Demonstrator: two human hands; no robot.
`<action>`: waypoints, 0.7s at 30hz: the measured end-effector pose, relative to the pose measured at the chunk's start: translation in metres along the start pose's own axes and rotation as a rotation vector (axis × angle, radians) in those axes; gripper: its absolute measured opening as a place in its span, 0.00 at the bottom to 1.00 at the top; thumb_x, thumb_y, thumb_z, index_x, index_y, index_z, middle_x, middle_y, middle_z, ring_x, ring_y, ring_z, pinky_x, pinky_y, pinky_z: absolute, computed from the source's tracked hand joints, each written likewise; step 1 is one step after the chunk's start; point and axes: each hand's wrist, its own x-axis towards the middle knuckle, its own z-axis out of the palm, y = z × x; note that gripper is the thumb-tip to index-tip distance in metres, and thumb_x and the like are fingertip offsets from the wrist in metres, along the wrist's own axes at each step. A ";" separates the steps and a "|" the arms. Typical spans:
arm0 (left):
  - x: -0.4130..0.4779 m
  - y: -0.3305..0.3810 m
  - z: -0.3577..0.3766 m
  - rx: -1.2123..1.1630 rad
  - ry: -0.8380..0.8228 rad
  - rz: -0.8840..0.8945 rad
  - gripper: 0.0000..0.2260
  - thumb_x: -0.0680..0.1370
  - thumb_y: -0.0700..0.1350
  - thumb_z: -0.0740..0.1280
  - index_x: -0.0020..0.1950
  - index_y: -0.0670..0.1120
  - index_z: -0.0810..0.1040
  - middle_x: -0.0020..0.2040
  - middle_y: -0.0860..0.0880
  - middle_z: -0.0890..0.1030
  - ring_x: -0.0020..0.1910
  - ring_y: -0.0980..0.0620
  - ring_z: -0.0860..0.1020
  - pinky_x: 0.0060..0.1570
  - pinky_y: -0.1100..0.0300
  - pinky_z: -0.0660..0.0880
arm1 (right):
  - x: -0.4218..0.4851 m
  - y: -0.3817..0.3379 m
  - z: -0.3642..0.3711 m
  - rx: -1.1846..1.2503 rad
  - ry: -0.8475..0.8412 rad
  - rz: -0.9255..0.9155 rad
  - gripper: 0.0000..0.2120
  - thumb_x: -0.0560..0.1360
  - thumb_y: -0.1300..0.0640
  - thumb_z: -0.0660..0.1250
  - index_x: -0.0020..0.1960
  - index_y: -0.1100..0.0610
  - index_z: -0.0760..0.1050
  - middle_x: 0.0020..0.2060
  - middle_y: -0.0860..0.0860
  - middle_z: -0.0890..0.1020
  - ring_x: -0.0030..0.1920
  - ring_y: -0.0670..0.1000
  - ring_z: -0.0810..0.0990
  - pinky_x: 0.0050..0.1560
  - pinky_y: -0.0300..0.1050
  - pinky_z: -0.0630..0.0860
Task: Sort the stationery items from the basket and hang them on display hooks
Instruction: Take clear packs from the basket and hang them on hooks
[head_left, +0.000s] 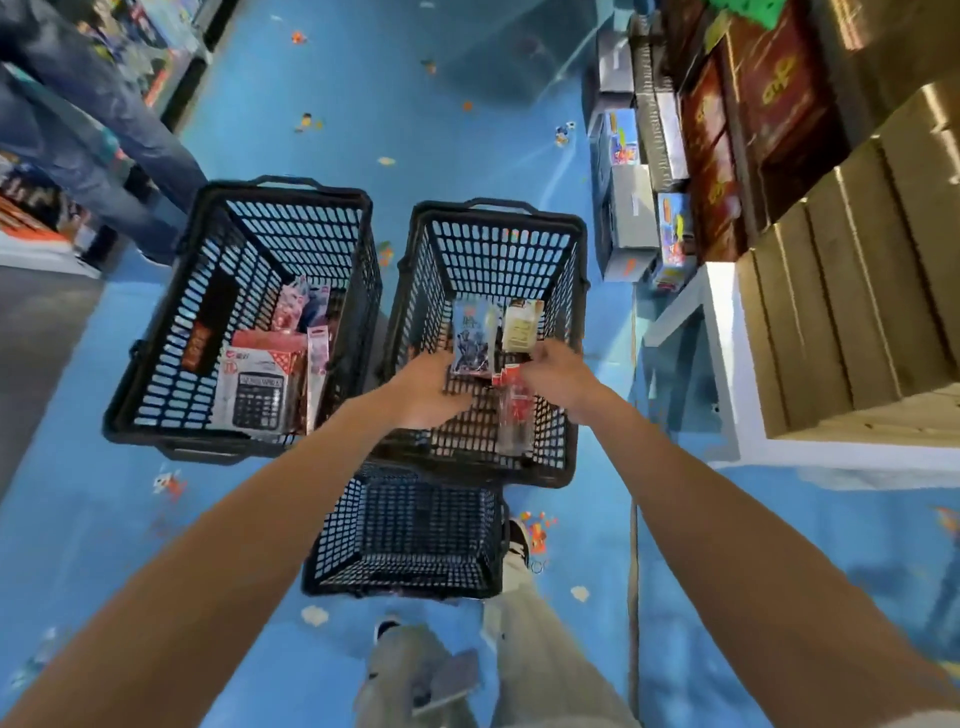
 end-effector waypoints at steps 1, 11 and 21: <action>0.015 -0.004 0.003 -0.010 -0.013 -0.019 0.38 0.81 0.57 0.68 0.84 0.43 0.56 0.82 0.44 0.61 0.80 0.42 0.62 0.77 0.50 0.63 | 0.014 0.003 0.005 0.008 -0.020 0.019 0.13 0.78 0.60 0.67 0.60 0.56 0.68 0.49 0.52 0.75 0.44 0.50 0.76 0.41 0.46 0.73; 0.137 -0.044 0.072 -0.628 -0.194 -0.103 0.04 0.81 0.43 0.70 0.54 0.47 0.82 0.48 0.53 0.84 0.49 0.51 0.82 0.50 0.55 0.81 | 0.130 0.062 0.074 0.159 0.142 0.272 0.09 0.78 0.61 0.65 0.56 0.59 0.79 0.51 0.59 0.84 0.50 0.59 0.83 0.46 0.54 0.77; 0.213 -0.082 0.154 -0.587 -0.259 -0.174 0.20 0.72 0.36 0.79 0.62 0.46 0.80 0.52 0.53 0.83 0.46 0.65 0.81 0.49 0.72 0.77 | 0.196 0.117 0.120 0.172 0.240 0.534 0.20 0.81 0.45 0.63 0.65 0.57 0.79 0.57 0.57 0.83 0.55 0.59 0.83 0.50 0.48 0.77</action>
